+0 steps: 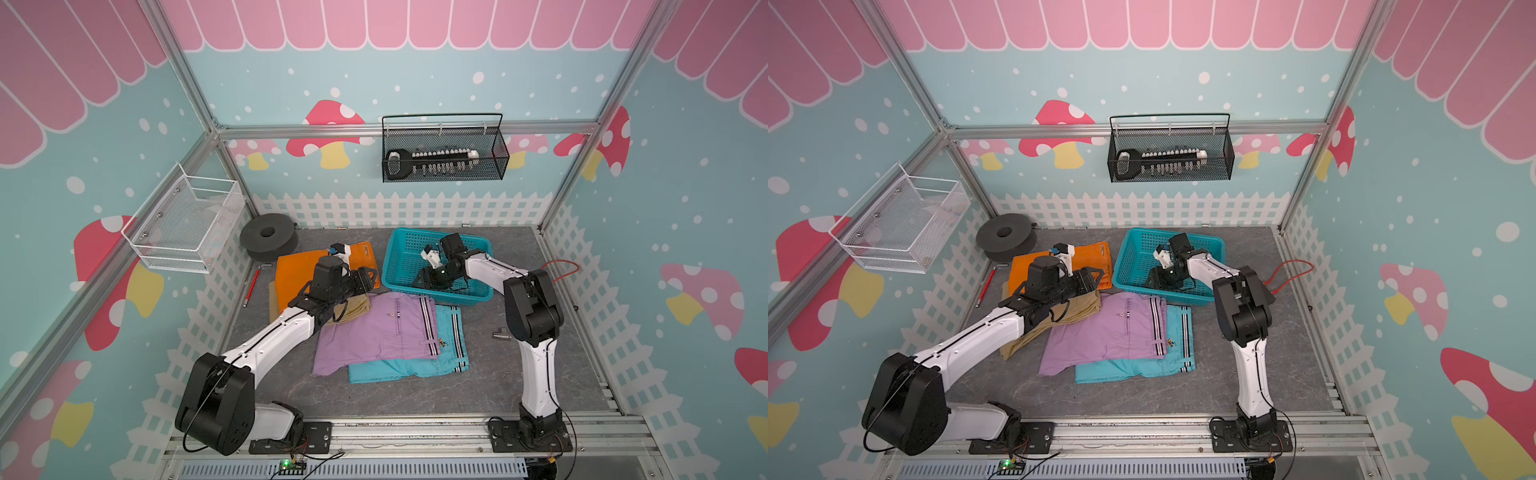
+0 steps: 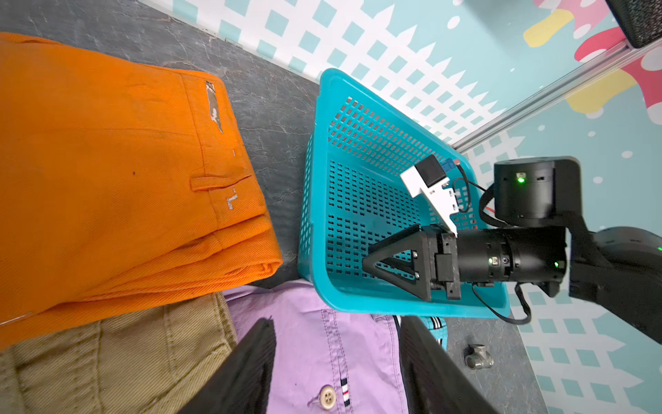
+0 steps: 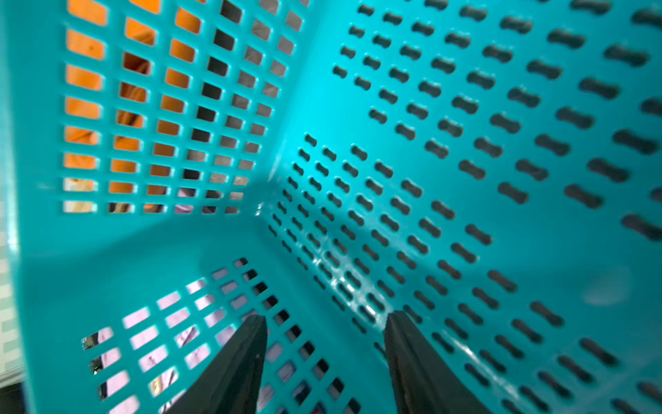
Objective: Put the folded long pants in the basket
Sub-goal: Move the basket to the center of the board.
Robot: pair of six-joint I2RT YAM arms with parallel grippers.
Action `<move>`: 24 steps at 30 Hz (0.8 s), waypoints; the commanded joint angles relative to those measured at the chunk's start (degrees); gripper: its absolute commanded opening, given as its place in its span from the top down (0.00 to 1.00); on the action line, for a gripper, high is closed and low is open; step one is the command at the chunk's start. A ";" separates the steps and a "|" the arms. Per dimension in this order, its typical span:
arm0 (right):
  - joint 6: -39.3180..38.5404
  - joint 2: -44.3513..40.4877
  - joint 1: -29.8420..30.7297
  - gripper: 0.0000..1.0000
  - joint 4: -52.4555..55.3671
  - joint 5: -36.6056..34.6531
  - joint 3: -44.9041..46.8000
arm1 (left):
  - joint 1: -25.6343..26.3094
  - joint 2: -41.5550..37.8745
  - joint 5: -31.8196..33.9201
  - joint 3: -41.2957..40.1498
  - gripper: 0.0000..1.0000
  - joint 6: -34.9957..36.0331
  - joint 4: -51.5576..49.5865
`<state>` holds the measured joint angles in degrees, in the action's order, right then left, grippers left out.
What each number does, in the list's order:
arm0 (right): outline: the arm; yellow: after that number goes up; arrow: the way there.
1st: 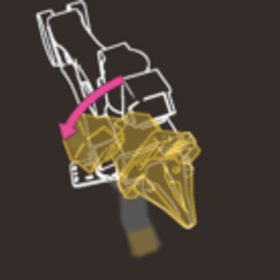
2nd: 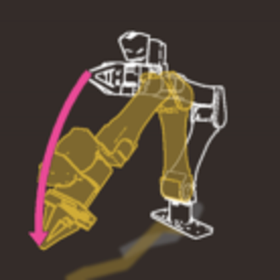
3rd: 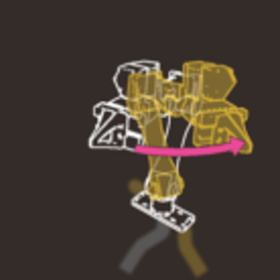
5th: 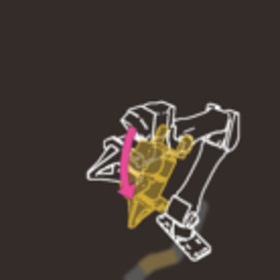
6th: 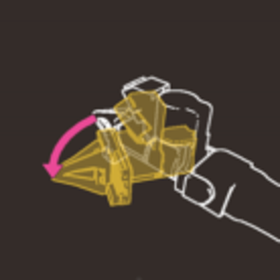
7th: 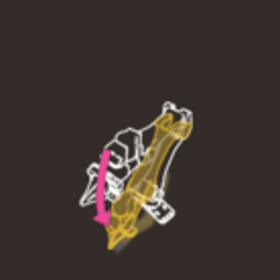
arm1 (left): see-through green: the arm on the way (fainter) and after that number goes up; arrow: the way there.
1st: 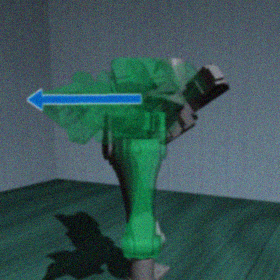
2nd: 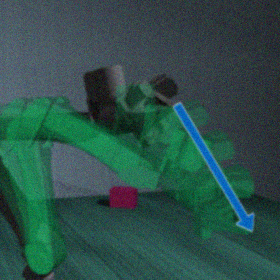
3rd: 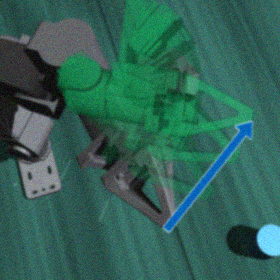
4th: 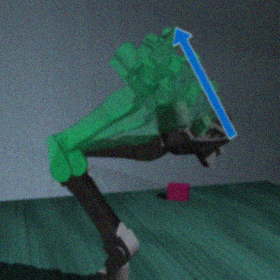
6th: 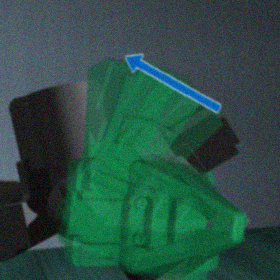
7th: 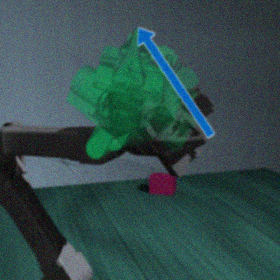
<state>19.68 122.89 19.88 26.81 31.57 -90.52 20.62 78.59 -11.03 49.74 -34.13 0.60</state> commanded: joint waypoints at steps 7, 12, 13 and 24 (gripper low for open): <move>3.26 -5.71 -0.04 0.28 -5.09 -10.26 -8.24 | -4.14 5.68 3.45 2.54 0.41 -2.69 0.54; 6.72 -5.61 2.15 0.29 -6.57 -6.92 -13.72 | -5.58 11.27 5.04 8.55 0.45 -3.23 -2.21; 7.81 -5.31 3.00 0.30 -6.70 -6.22 -14.55 | -5.54 11.82 5.58 9.06 0.45 -3.71 -2.68; 18.83 7.41 17.98 0.35 -11.22 -4.42 -27.41 | -13.11 4.96 12.29 -2.19 0.46 -10.19 -2.79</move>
<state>35.51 124.51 35.75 13.30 28.34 -112.44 11.07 86.32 -1.93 50.68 -40.12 -1.04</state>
